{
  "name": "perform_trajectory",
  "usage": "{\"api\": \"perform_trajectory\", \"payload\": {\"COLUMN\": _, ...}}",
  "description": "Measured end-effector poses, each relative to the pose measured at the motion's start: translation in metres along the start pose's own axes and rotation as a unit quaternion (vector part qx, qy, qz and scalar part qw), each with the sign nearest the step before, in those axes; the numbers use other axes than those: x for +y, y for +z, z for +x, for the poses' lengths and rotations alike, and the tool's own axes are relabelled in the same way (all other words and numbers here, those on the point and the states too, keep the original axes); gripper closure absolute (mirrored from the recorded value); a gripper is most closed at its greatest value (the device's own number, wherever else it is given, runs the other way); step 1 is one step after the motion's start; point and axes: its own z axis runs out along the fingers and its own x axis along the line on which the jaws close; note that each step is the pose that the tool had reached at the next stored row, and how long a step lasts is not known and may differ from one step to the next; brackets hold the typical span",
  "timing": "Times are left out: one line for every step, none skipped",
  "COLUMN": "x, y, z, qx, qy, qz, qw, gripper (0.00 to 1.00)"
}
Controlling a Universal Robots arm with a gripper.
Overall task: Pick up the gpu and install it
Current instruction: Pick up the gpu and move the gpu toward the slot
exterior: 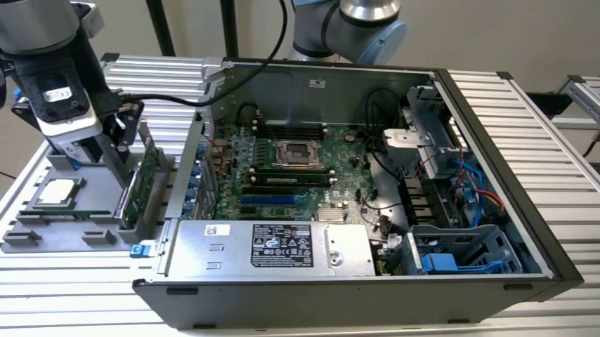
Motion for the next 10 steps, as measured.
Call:
{"api": "perform_trajectory", "payload": {"x": -0.0001, "y": 0.0003, "z": 0.0000, "qx": 0.0000, "qy": 0.000, "qz": 0.0000, "qw": 1.0000, "gripper": 0.00}}
{"api": "perform_trajectory", "payload": {"x": -0.0002, "y": 0.0007, "z": 0.0000, "qx": 0.0001, "qy": 0.000, "qz": 0.0000, "qw": 1.0000, "gripper": 0.00}}
{"api": "perform_trajectory", "payload": {"x": -0.0003, "y": 0.0010, "z": 0.0000, "qx": 0.0002, "qy": 0.000, "qz": 0.0000, "qw": 1.0000, "gripper": 0.00}}
{"api": "perform_trajectory", "payload": {"x": -0.0004, "y": 0.0013, "z": 0.0000, "qx": 0.0003, "qy": 0.000, "qz": 0.0000, "qw": 1.0000, "gripper": 0.00}}
{"api": "perform_trajectory", "payload": {"x": -0.0005, "y": 0.0016, "z": 0.0000, "qx": 0.0004, "qy": 0.000, "qz": 0.0000, "qw": 1.0000, "gripper": 0.00}}
{"api": "perform_trajectory", "payload": {"x": -0.0006, "y": 0.0019, "z": 0.0000, "qx": 0.0005, "qy": 0.000, "qz": 0.0000, "qw": 1.0000, "gripper": 0.00}}
{"api": "perform_trajectory", "payload": {"x": -0.0007, "y": 0.0022, "z": 0.0000, "qx": 0.0007, "qy": 0.000, "qz": 0.0000, "qw": 1.0000, "gripper": 0.00}}
{"api": "perform_trajectory", "payload": {"x": -0.0008, "y": 0.0025, "z": -0.0001, "qx": 0.0008, "qy": 0.000, "qz": 0.0000, "qw": 1.0000, "gripper": 0.00}}
{"api": "perform_trajectory", "payload": {"x": -0.0009, "y": 0.0029, "z": -0.0001, "qx": 0.0009, "qy": 0.000, "qz": 0.0000, "qw": 1.0000, "gripper": 0.00}}
{"api": "perform_trajectory", "payload": {"x": -0.0010, "y": 0.0031, "z": -0.0001, "qx": 0.0010, "qy": 0.000, "qz": 0.0000, "qw": 1.0000, "gripper": 0.00}}
